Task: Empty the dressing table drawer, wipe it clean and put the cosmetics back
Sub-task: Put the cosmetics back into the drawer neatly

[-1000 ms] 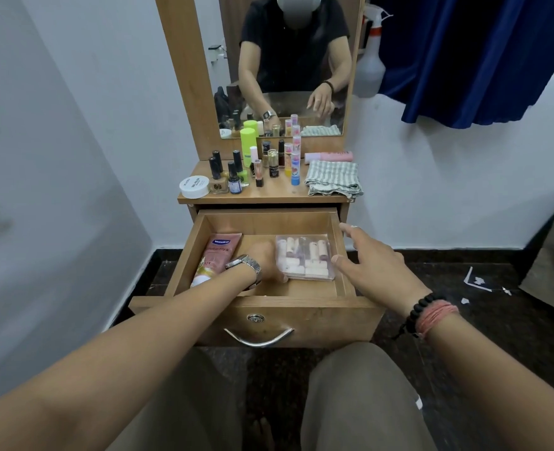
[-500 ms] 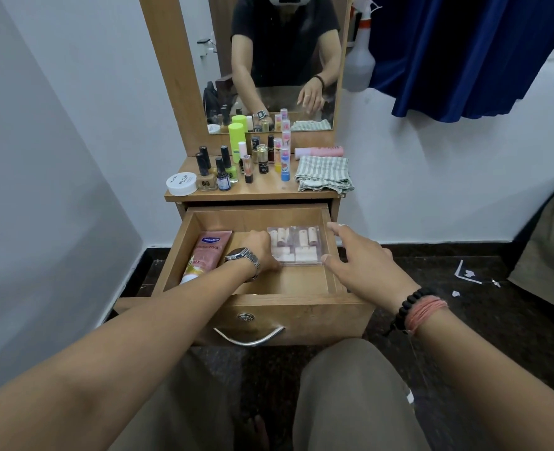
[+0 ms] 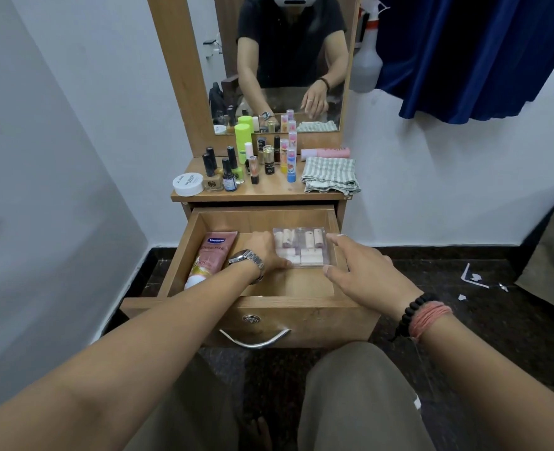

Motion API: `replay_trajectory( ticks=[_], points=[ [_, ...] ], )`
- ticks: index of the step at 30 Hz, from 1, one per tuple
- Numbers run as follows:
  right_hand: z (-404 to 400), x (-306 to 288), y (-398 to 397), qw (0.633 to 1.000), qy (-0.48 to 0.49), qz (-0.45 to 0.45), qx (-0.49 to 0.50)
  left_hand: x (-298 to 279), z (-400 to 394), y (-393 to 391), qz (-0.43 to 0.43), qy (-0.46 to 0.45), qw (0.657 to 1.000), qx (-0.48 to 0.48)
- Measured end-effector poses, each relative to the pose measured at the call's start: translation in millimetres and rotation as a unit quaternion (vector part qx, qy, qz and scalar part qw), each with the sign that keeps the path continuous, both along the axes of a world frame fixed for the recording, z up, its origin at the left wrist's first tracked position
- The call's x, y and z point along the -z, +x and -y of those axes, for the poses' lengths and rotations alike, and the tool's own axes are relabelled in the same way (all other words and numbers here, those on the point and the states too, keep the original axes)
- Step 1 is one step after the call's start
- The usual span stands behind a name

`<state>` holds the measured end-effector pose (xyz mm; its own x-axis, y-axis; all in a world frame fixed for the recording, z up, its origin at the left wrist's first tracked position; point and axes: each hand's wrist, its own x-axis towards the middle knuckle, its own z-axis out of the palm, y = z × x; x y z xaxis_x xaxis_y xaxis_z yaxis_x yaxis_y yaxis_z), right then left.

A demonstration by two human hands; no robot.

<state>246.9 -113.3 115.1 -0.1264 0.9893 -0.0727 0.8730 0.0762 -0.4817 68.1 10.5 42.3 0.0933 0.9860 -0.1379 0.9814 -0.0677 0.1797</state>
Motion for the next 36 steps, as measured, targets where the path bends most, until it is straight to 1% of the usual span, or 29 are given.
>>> replay_trajectory(
  ticks=[9, 11, 13, 14, 18, 22, 28, 33, 36],
  points=[
    [2.7, -1.3, -5.2, 1.0, -0.006, 0.012, -0.01, 1.6, 1.4, -0.3, -0.038, 0.01, 0.999, 0.023],
    [3.1, -1.4, -5.7, 1.0, -0.008, 0.01, -0.011, 0.4, 1.2, -0.8, -0.026, 0.004, 0.999, 0.024],
    [3.6, -1.5, -6.4, 1.0, -0.009, 0.014, -0.013, -3.2, 1.0, -3.2, 0.006, 0.0, 1.0, 0.02],
    [3.8, -1.3, -6.6, 1.0, -0.009, 0.016, -0.013, -6.2, 0.4, -4.5, 0.019, 0.009, 1.0, 0.019],
    [3.8, -0.5, -6.9, 1.0, -0.007, 0.018, -0.015, -26.2, 0.9, -10.9, 0.059, 0.092, 0.993, 0.038],
    [4.6, 0.1, -9.2, 0.999, -0.006, 0.021, -0.026, -50.0, 8.6, -28.1, 0.109, 0.127, 0.984, 0.059],
    [7.4, -0.3, -13.3, 0.999, -0.007, 0.026, -0.046, -85.9, 14.1, -59.8, 0.117, 0.2, 0.97, 0.072],
    [7.9, 0.1, -14.2, 0.998, -0.006, 0.023, -0.051, -128.3, -15.7, -96.6, 0.166, 0.304, 0.938, -0.013],
    [7.5, 0.0, -13.6, 0.998, -0.006, 0.027, -0.051, -136.0, -36.7, -112.9, 0.145, 0.31, 0.938, -0.051]
  ],
)
